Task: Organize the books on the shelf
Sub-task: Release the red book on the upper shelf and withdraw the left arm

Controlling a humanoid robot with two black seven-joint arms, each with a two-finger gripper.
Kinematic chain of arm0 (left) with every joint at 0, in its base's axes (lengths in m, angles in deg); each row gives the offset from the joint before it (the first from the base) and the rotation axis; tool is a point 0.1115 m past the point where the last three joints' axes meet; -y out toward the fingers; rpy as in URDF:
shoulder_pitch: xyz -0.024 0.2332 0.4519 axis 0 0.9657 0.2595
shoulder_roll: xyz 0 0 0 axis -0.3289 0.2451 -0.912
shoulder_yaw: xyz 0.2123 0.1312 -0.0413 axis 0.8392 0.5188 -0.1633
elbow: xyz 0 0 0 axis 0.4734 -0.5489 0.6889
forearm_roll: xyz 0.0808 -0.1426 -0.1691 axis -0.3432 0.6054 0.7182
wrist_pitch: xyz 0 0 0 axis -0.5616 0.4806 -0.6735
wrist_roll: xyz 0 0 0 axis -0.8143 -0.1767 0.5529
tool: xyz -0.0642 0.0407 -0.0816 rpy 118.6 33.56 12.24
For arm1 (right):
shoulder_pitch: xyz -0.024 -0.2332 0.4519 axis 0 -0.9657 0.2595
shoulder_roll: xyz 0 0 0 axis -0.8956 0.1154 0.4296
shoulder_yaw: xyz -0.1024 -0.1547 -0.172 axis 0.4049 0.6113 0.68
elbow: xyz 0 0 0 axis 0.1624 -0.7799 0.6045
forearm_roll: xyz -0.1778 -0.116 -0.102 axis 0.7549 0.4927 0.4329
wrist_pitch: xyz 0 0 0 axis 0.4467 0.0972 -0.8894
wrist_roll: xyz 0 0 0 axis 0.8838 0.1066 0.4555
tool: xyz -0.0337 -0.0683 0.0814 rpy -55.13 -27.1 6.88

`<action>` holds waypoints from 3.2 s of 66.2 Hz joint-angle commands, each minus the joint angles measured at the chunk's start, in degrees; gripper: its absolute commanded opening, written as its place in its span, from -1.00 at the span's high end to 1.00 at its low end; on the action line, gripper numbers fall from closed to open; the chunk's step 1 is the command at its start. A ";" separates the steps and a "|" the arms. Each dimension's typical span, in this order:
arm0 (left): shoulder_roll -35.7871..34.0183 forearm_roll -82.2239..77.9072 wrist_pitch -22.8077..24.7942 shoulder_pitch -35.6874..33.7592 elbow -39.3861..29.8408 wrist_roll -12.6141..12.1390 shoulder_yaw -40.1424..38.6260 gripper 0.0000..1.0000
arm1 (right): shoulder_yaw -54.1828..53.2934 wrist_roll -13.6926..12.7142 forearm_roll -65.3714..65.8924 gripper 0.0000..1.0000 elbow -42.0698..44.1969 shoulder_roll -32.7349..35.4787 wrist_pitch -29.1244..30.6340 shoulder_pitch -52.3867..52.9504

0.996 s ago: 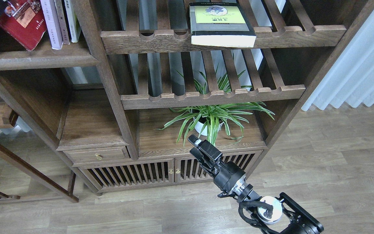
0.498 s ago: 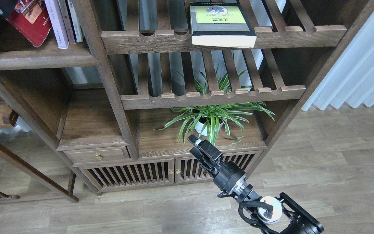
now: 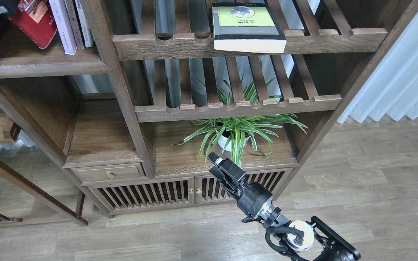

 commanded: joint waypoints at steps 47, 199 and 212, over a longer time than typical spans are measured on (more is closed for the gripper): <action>-0.26 -1.05 0.31 -5.30 5.60 3.06 6.52 0.30 | -0.01 0.00 0.02 -0.76 0.14 0.00 0.62 -0.20; 2.99 32.09 1.32 -5.39 -7.22 14.39 0.72 -0.60 | 0.08 0.00 0.02 -0.77 0.23 0.00 0.80 -0.55; 3.00 32.70 1.32 -1.96 -16.63 14.39 0.45 -0.60 | 0.08 0.00 0.02 -0.77 0.23 0.00 0.80 -0.46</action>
